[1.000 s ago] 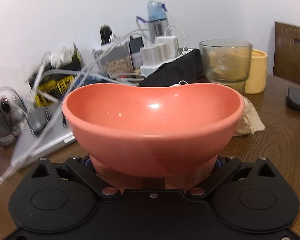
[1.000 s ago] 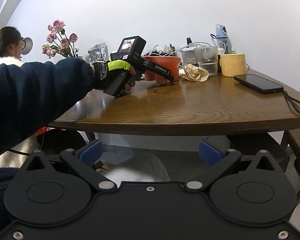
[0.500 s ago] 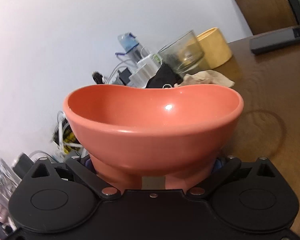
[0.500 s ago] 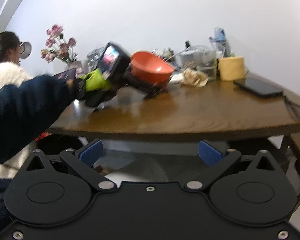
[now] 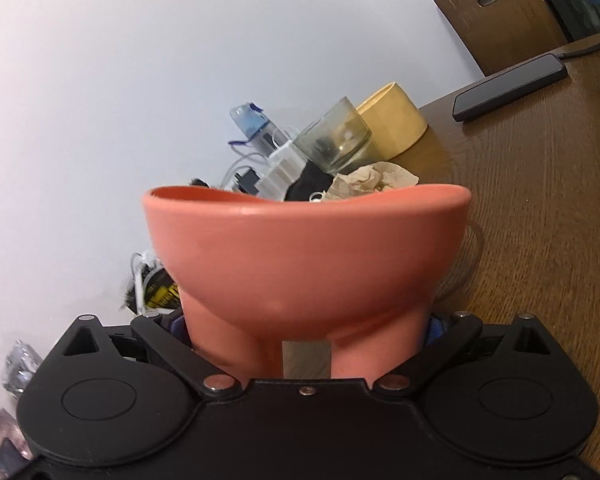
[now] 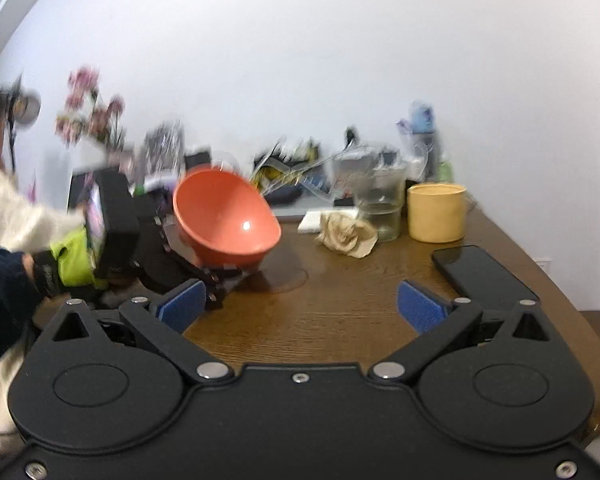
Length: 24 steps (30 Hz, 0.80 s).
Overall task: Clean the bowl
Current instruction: 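Lift the pink bowl with the left gripper while the right gripper approaches the paper towel, then grasp the crumpled tan paper towel with the right gripper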
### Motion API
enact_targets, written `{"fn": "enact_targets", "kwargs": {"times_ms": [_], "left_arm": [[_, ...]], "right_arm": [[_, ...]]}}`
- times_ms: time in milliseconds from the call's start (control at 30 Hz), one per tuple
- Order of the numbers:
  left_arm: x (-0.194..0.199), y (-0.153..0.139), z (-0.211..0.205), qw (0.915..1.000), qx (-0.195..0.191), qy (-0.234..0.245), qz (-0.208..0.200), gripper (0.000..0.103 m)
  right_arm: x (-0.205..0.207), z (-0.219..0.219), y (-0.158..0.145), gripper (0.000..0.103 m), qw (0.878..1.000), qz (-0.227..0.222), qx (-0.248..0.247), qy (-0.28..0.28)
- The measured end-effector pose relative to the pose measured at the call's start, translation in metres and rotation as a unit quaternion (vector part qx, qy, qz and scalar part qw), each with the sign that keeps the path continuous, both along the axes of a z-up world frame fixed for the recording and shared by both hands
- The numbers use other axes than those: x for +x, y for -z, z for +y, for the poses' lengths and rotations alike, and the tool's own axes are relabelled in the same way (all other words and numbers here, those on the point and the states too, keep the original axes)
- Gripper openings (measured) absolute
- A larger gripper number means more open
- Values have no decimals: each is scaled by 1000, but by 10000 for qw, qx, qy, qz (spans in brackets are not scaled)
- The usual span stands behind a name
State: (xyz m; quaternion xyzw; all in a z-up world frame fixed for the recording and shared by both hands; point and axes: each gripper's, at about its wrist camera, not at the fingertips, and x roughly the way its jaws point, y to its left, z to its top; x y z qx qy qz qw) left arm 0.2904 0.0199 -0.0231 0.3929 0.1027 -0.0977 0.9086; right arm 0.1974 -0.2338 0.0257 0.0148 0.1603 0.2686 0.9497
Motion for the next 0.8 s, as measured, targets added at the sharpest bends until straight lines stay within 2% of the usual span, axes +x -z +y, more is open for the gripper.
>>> {"fn": "enact_targets", "kwargs": {"times_ms": [100, 133, 233, 267, 300, 400, 433, 467, 600, 633, 733, 800], "left_arm": [[2, -1, 0, 10000, -43, -28, 76, 98], [5, -2, 1, 9998, -108, -23, 193, 98], [14, -4, 6, 9983, -275, 36, 505, 99], [15, -5, 7, 9980, -298, 52, 548, 99], [16, -4, 6, 9980, -302, 60, 553, 99], [20, -4, 4, 9979, -315, 32, 565, 99], [21, -4, 2, 9979, -318, 19, 567, 99], [22, -3, 2, 9979, -318, 13, 564, 99], [21, -3, 2, 9979, -319, -5, 558, 99], [21, -3, 2, 9979, -320, -10, 558, 99], [19, -3, 2, 9980, -305, -18, 560, 99], [18, -3, 3, 9980, -305, -25, 559, 99]], "right_arm": [[45, 9, -6, 103, 9991, 9, -295, 301], [67, 12, -7, 103, 9983, 67, -319, 482], [114, 19, -5, 103, 9974, 368, -267, 554], [116, 19, -4, 103, 9974, 382, -262, 554], [137, 25, 0, 103, 9969, 545, -178, 530], [168, 37, 4, 102, 9943, 807, -126, 682], [165, 37, 8, 102, 9942, 814, -130, 688], [181, 44, 9, 102, 9927, 827, -174, 865], [209, 63, 12, 100, 9912, 817, -430, 950], [215, 68, 16, 98, 9903, 855, -468, 994], [228, 75, 19, 82, 9897, 959, -496, 943], [241, 85, 25, 61, 9877, 1018, -668, 979]]}}
